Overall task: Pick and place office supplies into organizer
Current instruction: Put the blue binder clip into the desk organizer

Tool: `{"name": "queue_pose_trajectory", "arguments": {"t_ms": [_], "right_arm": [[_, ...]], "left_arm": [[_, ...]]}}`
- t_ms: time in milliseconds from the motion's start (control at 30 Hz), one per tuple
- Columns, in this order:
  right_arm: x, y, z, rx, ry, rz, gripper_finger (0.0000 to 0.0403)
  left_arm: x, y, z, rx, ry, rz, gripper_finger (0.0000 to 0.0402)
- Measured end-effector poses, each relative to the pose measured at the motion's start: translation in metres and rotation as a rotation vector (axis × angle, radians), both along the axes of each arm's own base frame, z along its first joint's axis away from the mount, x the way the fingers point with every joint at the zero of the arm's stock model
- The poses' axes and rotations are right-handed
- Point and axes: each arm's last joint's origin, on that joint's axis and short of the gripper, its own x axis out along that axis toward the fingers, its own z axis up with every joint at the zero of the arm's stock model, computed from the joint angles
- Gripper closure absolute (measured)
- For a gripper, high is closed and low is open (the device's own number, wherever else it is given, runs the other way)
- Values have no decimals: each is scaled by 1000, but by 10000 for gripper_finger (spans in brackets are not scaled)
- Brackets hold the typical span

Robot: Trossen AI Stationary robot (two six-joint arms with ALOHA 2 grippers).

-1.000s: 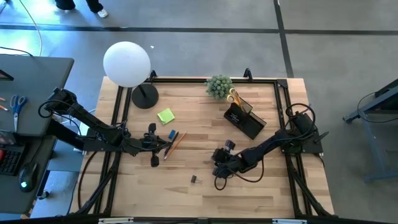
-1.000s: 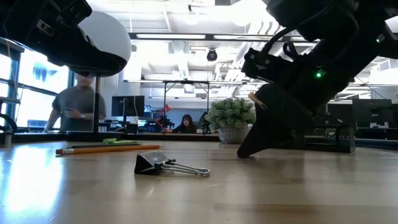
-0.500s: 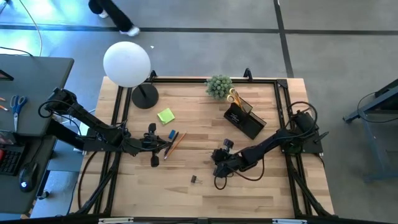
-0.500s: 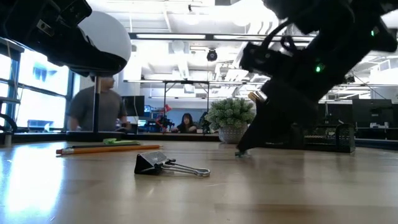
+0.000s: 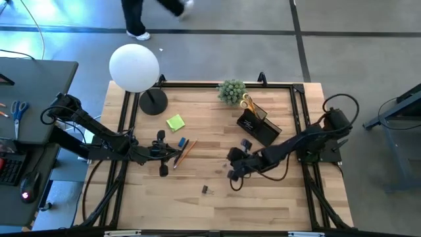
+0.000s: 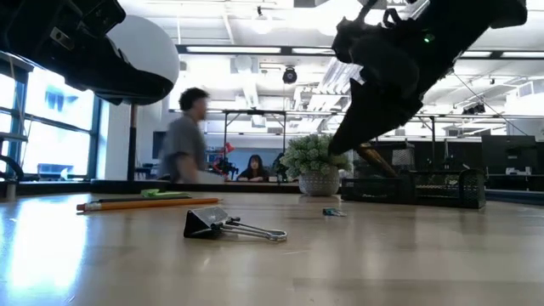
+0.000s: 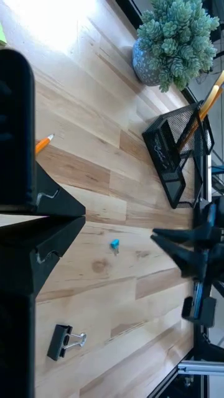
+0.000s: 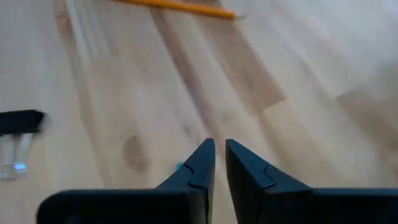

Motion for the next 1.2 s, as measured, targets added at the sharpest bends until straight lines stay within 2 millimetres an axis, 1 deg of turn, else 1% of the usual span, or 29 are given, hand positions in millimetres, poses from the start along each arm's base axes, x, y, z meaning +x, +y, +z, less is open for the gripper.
{"name": "queue_pose_trajectory", "arguments": {"t_ms": [67, 133, 300, 367, 467, 600, 867, 1033, 1200], "right_arm": [[2, 5, -8, 44, 9, 16, 356], [5, 13, -21, 71, 19, 32, 337], [10, 26, -49, 67, 32, 61, 288], [10, 26, -54, 54, 42, 56, 274], [9, 24, -57, 25, 71, 48, 263], [6, 22, -56, -30, 105, 62, 263], [3, 21, -57, -143, 190, 189, 284], [-2, 19, -60, -173, 281, 280, 293], [-8, 17, -61, -201, 355, 283, 300]], "left_arm": [[0, 0, 0, 0, 0, 0, 401], [0, 0, 0, 0, 0, 0, 401], [0, 0, 0, -2, -2, 1, 401], [0, 0, 0, -3, -2, 1, 401], [0, 0, 0, -2, -3, 1, 401], [0, 0, 0, -2, -1, 1, 401], [0, 0, 0, -1, -1, 0, 401], [0, 0, 0, -1, 0, 0, 401], [0, 0, 0, 0, 0, 0, 401]]}}
